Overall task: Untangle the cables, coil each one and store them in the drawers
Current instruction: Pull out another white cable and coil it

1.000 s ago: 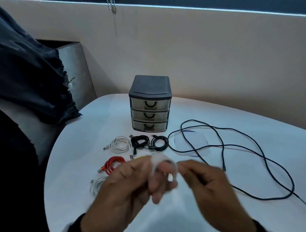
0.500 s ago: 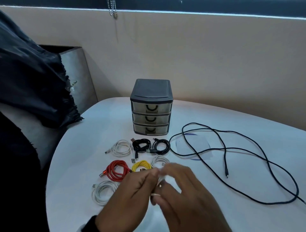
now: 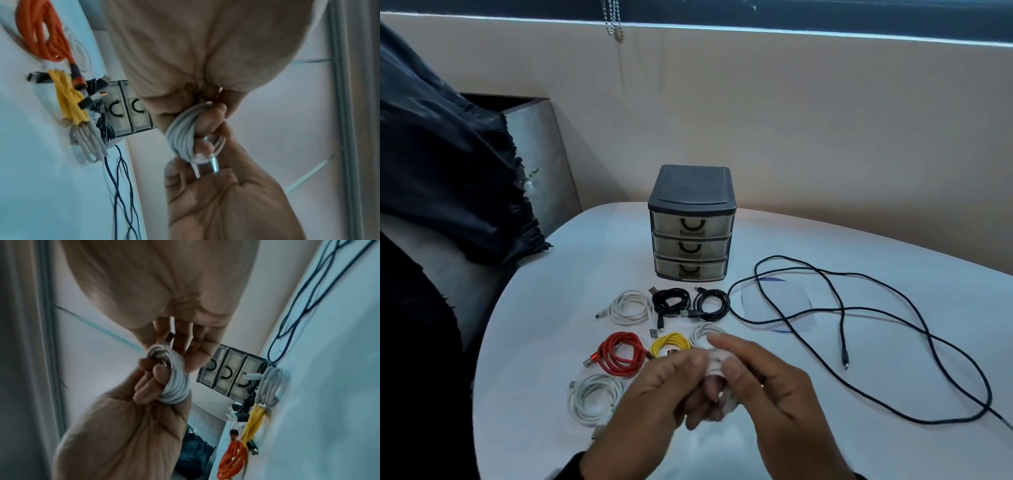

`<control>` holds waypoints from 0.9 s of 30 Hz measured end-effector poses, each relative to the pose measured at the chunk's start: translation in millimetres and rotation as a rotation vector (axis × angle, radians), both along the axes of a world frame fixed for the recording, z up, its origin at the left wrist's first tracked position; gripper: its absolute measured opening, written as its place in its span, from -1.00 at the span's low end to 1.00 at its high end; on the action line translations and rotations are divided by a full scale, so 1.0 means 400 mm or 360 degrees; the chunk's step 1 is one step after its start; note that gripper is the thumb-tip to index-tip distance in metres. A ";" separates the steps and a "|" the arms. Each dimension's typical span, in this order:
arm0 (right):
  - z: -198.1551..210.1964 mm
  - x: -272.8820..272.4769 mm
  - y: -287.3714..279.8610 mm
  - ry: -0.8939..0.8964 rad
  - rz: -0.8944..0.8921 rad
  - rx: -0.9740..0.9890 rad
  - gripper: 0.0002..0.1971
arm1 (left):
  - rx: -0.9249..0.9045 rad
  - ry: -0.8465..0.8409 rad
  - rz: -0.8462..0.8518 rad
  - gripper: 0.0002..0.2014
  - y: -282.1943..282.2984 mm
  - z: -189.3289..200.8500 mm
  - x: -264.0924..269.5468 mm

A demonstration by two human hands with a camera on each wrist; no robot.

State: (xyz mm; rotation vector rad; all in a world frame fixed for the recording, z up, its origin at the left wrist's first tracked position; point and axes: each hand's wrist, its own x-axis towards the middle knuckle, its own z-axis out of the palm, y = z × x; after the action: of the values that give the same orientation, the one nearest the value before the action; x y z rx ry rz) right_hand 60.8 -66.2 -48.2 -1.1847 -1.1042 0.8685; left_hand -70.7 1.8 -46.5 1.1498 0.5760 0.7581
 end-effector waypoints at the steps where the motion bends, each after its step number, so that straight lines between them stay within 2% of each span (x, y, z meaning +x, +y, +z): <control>1: -0.005 0.000 0.000 0.0028 0.0054 -0.0034 -0.68 | -0.0094 -0.0030 0.0117 -0.64 0.005 -0.001 -0.002; 3: -0.017 -0.001 0.001 0.0002 0.0089 -0.0143 -0.52 | -0.0248 -0.0118 0.0274 -0.64 0.011 0.004 -0.004; 4: -0.020 -0.003 0.002 0.0005 0.0072 -0.0196 -0.54 | -0.0262 -0.0145 0.0303 -0.63 0.011 0.009 -0.004; 8: -0.005 0.005 0.007 -0.0041 0.0089 -0.0197 -0.89 | -0.0097 -0.0095 0.0382 -0.65 -0.016 0.004 0.020; 12: 0.013 0.018 -0.006 -0.0255 -0.0069 -0.0040 -0.91 | 0.0103 -0.0095 0.0607 -0.68 -0.033 0.007 0.034; 14: 0.021 0.008 -0.013 -0.0256 -0.0110 0.0000 -0.80 | 0.0114 -0.0094 0.0605 -0.67 -0.030 0.019 0.037; 17: 0.021 -0.007 -0.014 -0.0006 -0.0223 0.0016 -0.75 | 0.0016 -0.0060 0.0626 -0.58 -0.029 0.022 0.045; 18: 0.021 -0.012 -0.014 0.0092 -0.0292 0.0038 -0.77 | -0.0032 -0.0052 0.0631 -0.55 -0.029 0.026 0.048; 20: 0.024 -0.026 -0.014 0.0189 -0.0392 0.0118 -0.86 | -0.0099 -0.0090 0.0648 -0.60 -0.024 0.020 0.047; 23: 0.028 -0.029 -0.015 0.0147 -0.0442 0.0241 -0.92 | -0.0107 -0.0147 0.0550 -0.64 -0.007 0.008 0.035; 27: 0.032 -0.003 -0.018 0.0054 -0.0372 0.0259 -0.92 | -0.0144 -0.0154 0.0484 -0.75 0.011 -0.001 0.017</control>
State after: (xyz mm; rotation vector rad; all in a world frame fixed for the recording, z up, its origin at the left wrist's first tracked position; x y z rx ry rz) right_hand 59.4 -73.4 -35.6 -1.1327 -0.9672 0.6055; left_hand -63.8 6.2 -46.9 0.9468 0.7056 1.0320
